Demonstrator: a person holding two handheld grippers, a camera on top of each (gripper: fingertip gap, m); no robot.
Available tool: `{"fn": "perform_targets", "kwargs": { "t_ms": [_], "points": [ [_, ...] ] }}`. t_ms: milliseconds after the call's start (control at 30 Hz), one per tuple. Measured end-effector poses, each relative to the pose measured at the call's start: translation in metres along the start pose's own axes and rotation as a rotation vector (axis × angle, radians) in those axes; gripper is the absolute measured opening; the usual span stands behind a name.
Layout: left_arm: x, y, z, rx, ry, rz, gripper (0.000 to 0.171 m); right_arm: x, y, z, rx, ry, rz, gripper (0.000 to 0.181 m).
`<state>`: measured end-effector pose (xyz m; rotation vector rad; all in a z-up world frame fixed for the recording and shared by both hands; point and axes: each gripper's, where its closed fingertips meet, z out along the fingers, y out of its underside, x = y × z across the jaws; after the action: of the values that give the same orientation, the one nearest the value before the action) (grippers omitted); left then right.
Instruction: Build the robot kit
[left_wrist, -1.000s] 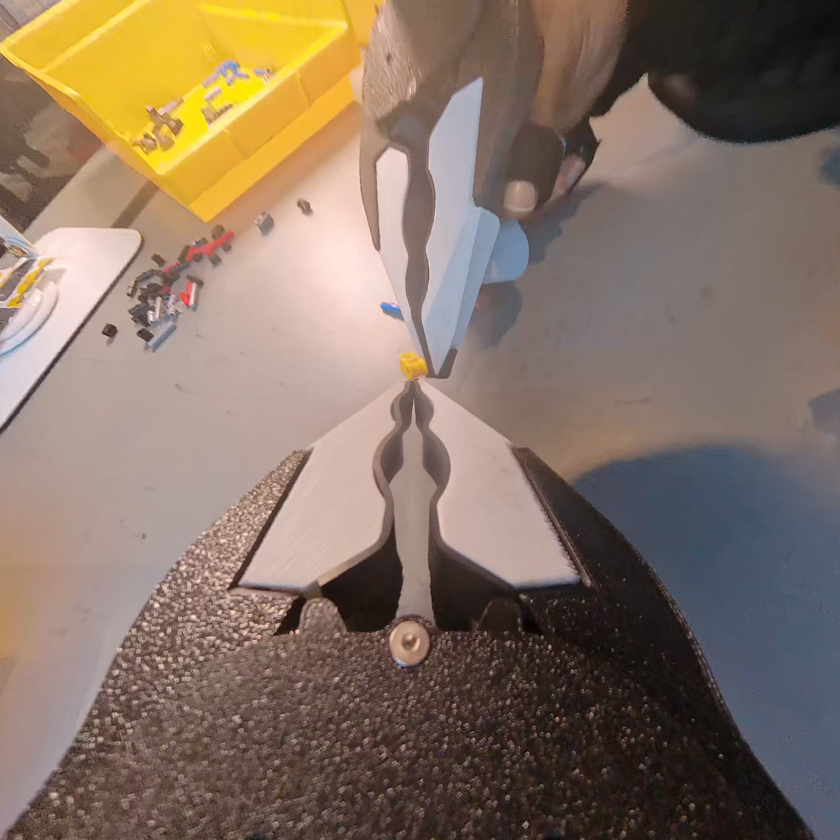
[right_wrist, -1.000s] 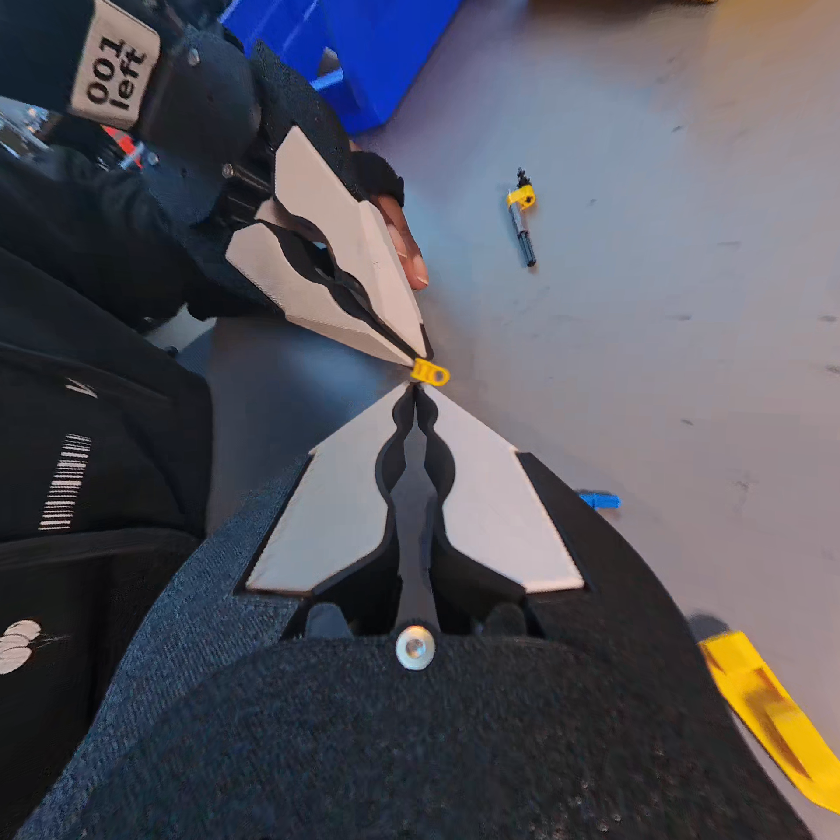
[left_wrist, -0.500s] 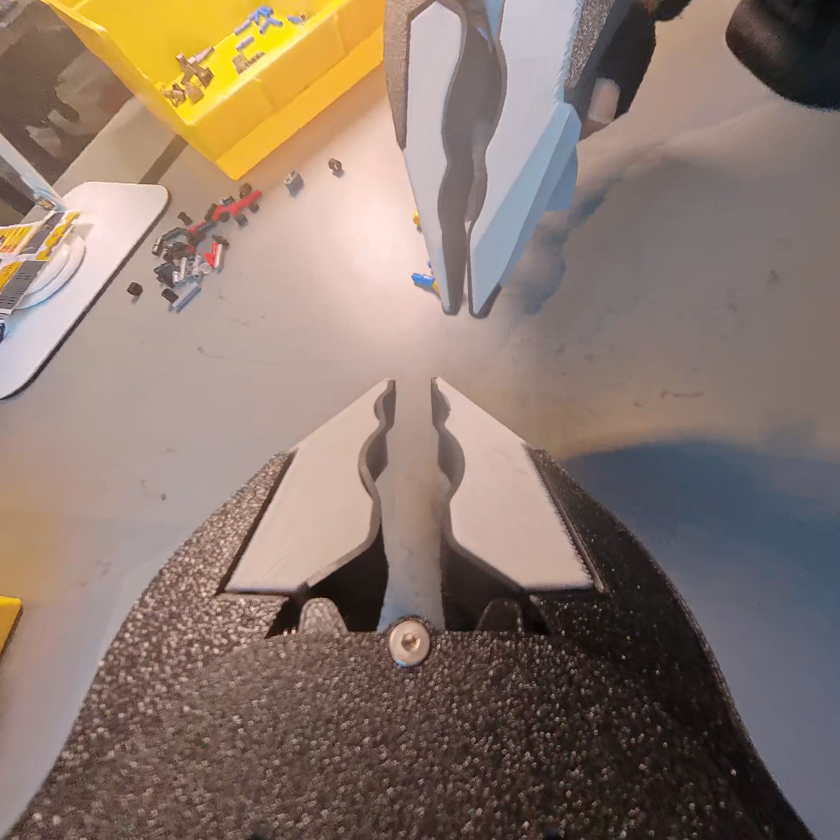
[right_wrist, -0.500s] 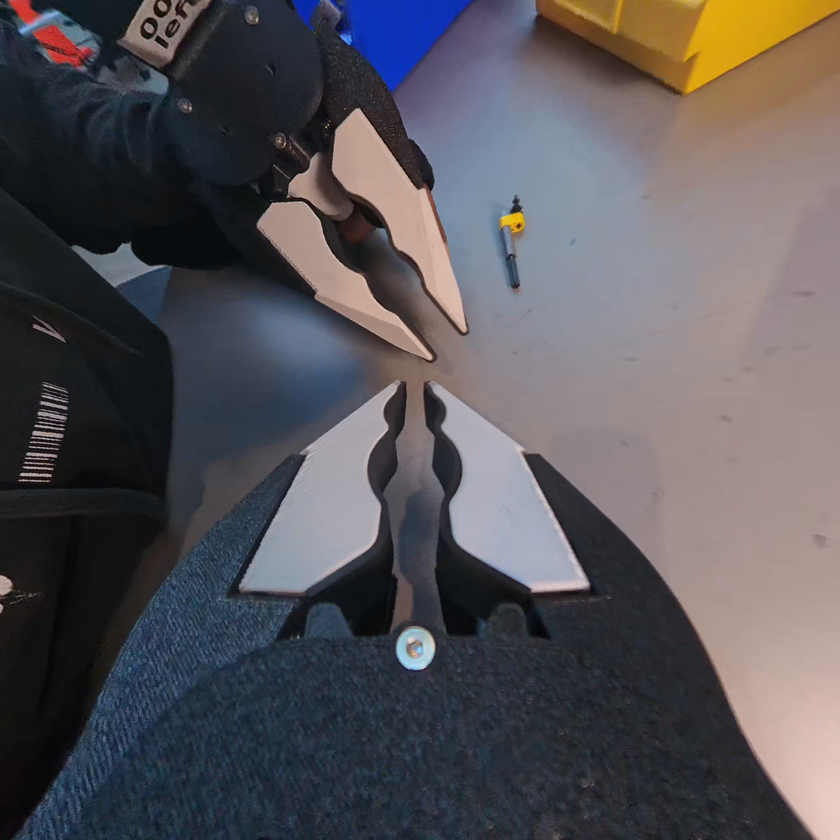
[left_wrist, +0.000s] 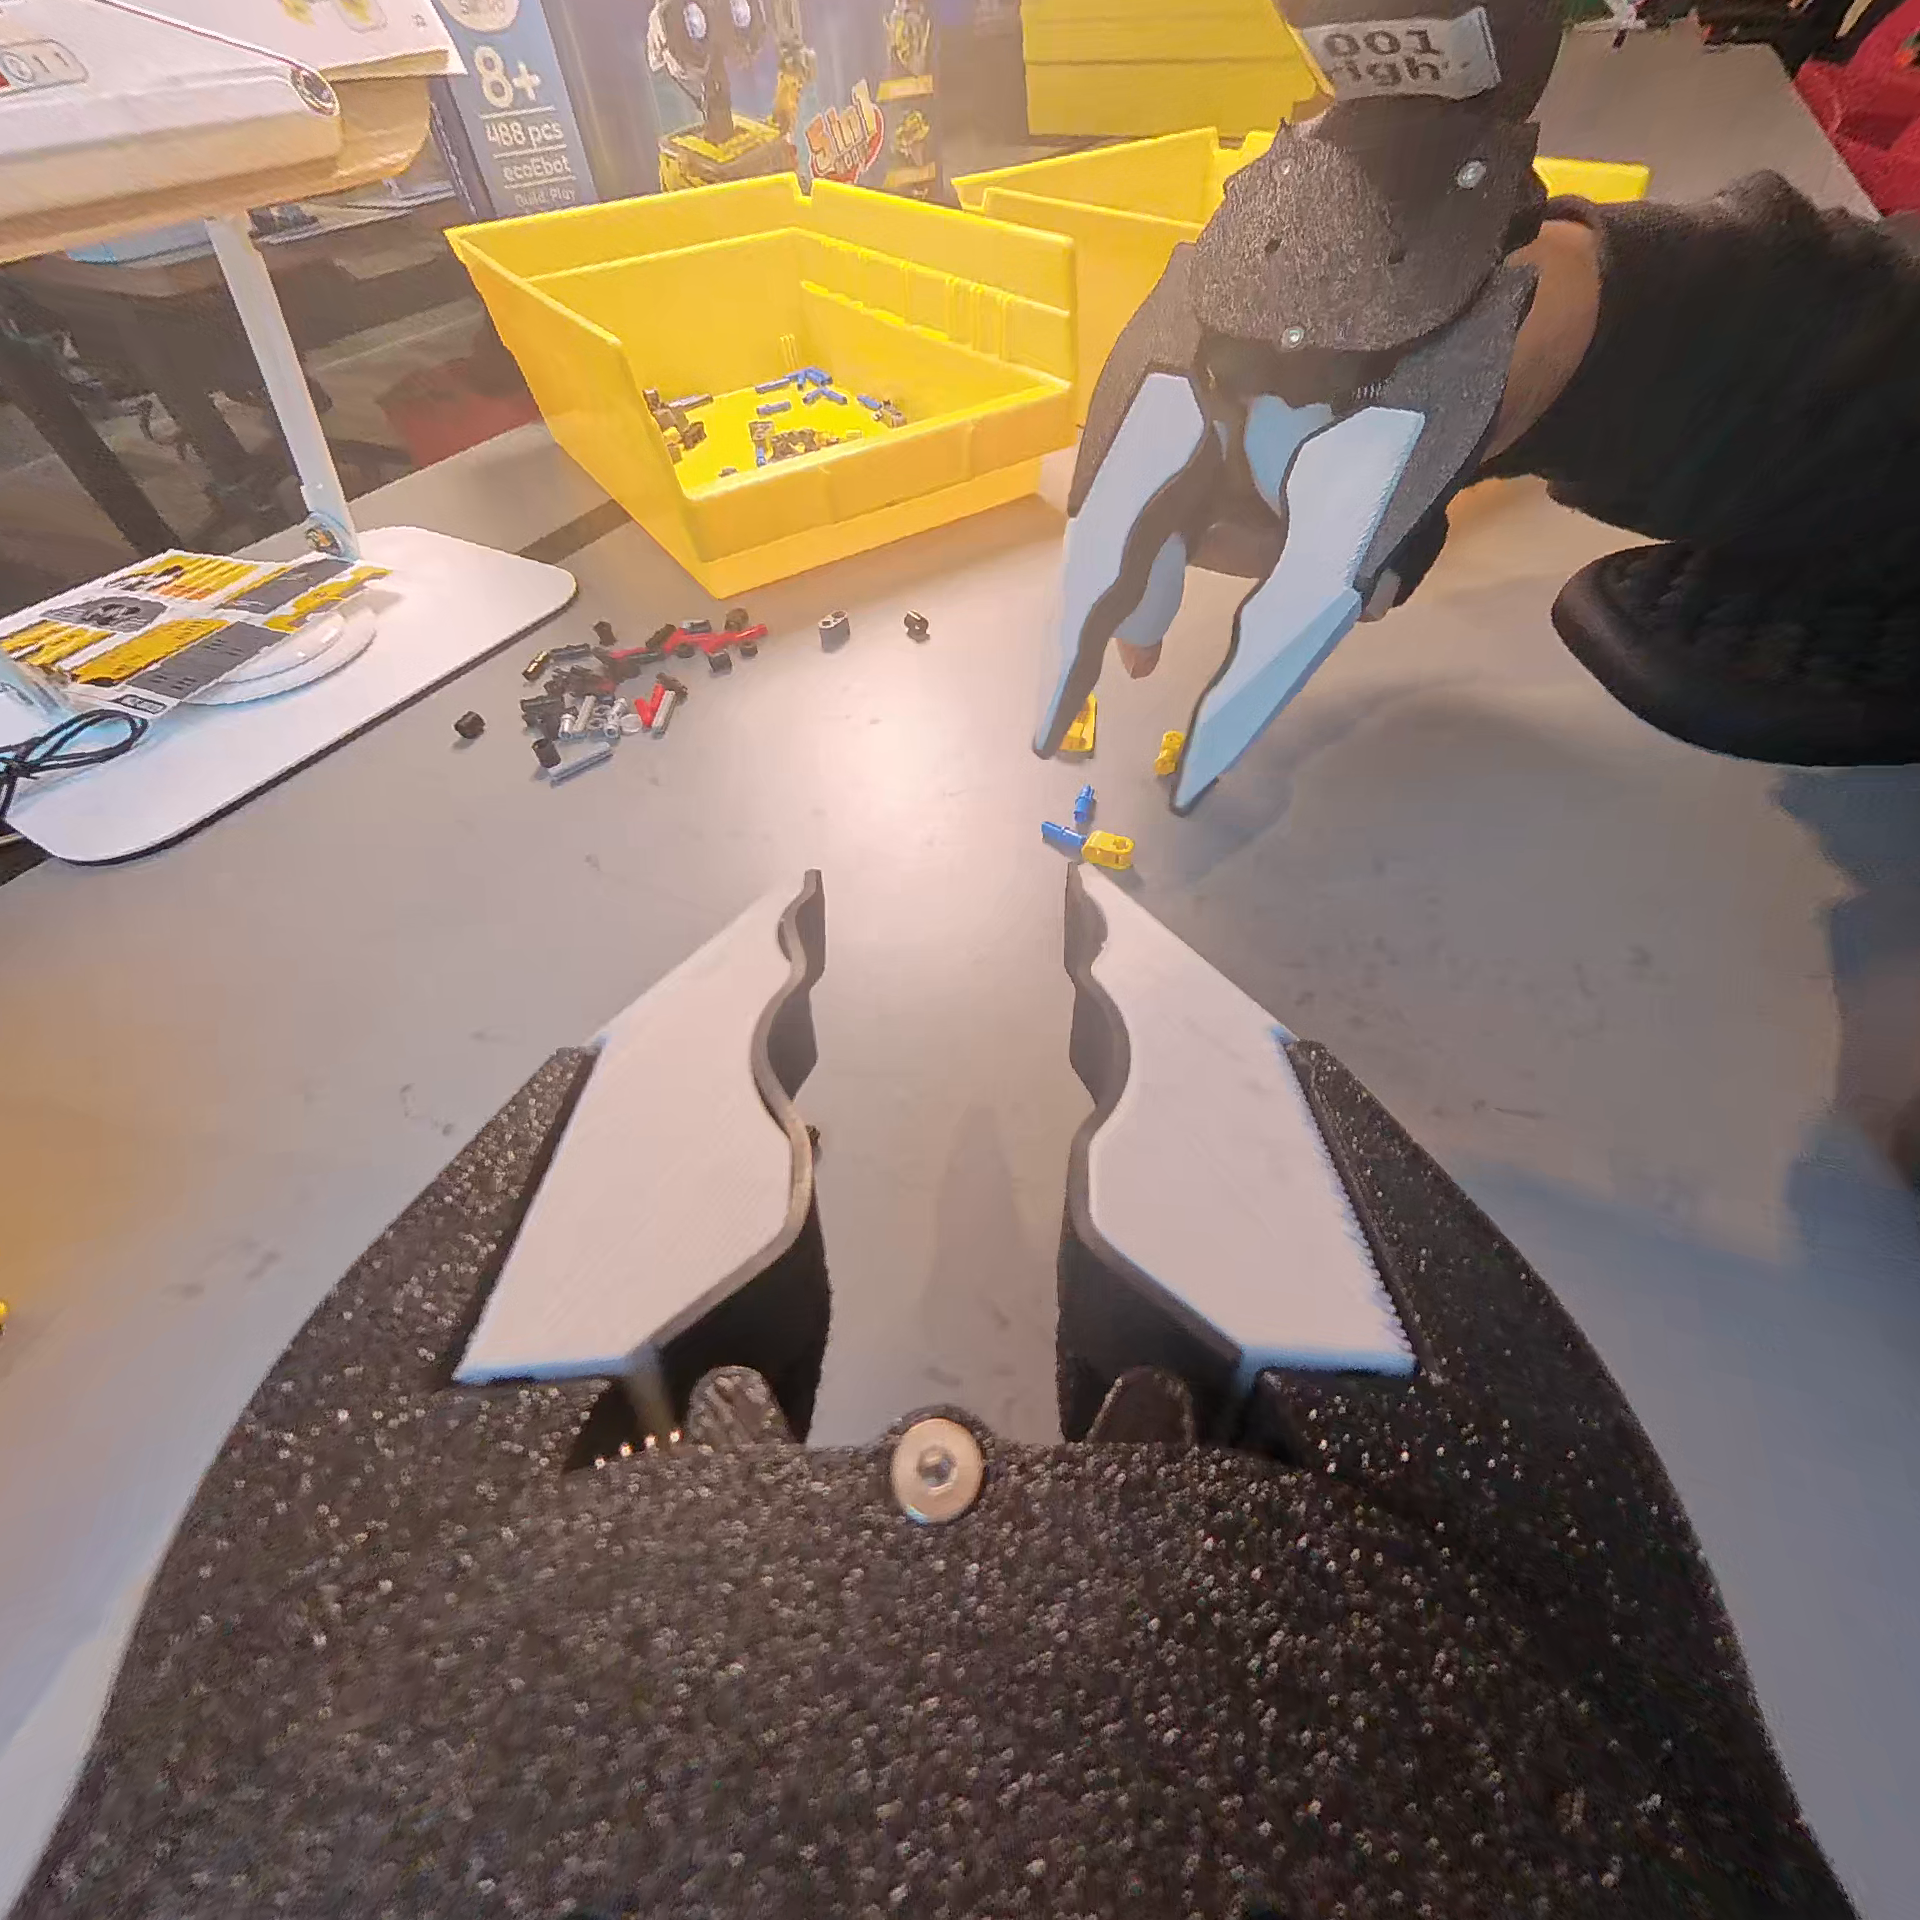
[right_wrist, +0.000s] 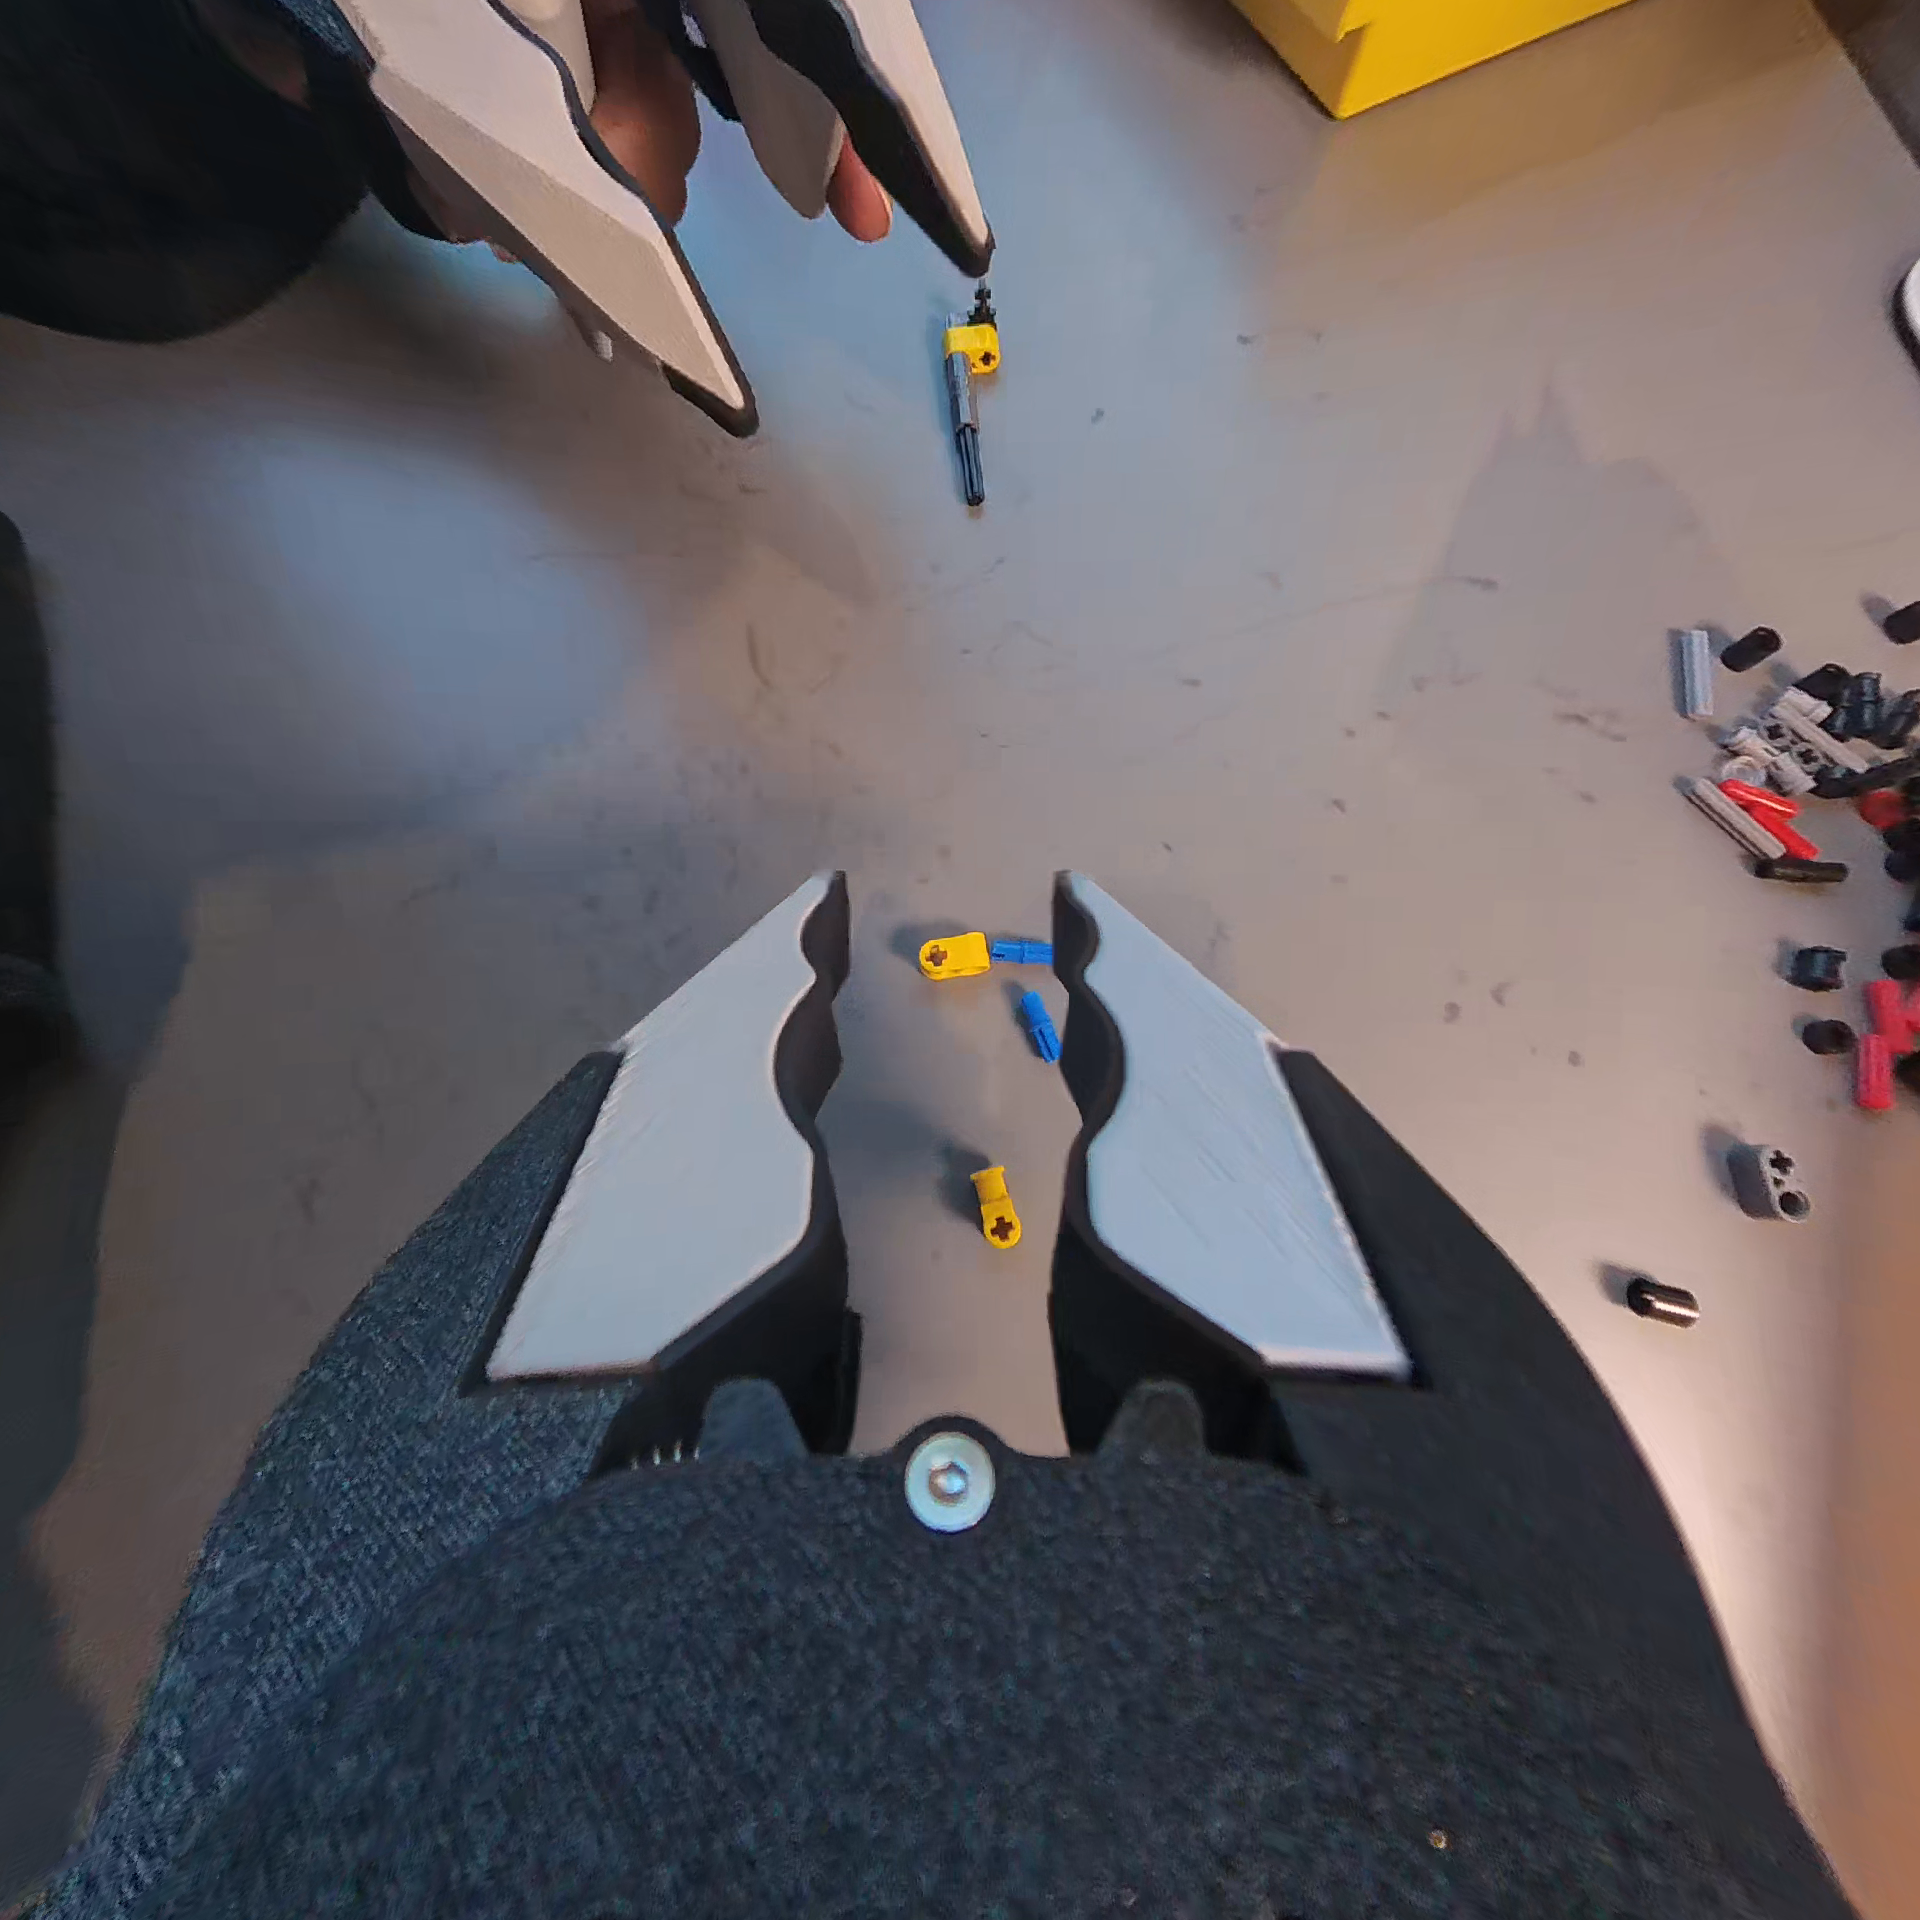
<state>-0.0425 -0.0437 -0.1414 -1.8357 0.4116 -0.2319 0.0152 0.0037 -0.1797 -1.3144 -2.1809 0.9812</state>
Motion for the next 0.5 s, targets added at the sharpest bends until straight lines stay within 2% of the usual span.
{"fn": "perform_targets", "kwargs": {
  "t_ms": [67,100,233,333,500],
  "points": [
    [-0.001,0.000,0.000,0.000,0.002,-0.008,0.046,0.004,-0.005,-0.002,0.040,0.030,-0.028,0.005],
    [-0.001,0.000,-0.001,0.000,0.002,-0.007,0.046,0.004,-0.006,-0.004,0.047,0.028,-0.045,0.000],
    [-0.001,0.001,-0.001,-0.004,0.001,-0.001,0.046,0.008,-0.001,-0.004,0.038,0.038,-0.057,0.001],
    [0.000,0.003,0.000,-0.011,-0.001,0.005,0.046,0.008,0.005,-0.002,0.006,0.030,-0.049,0.021],
    [-0.001,0.004,0.000,-0.018,-0.007,0.011,0.046,0.007,0.014,0.000,-0.063,0.037,-0.044,0.030]
  ]
}}
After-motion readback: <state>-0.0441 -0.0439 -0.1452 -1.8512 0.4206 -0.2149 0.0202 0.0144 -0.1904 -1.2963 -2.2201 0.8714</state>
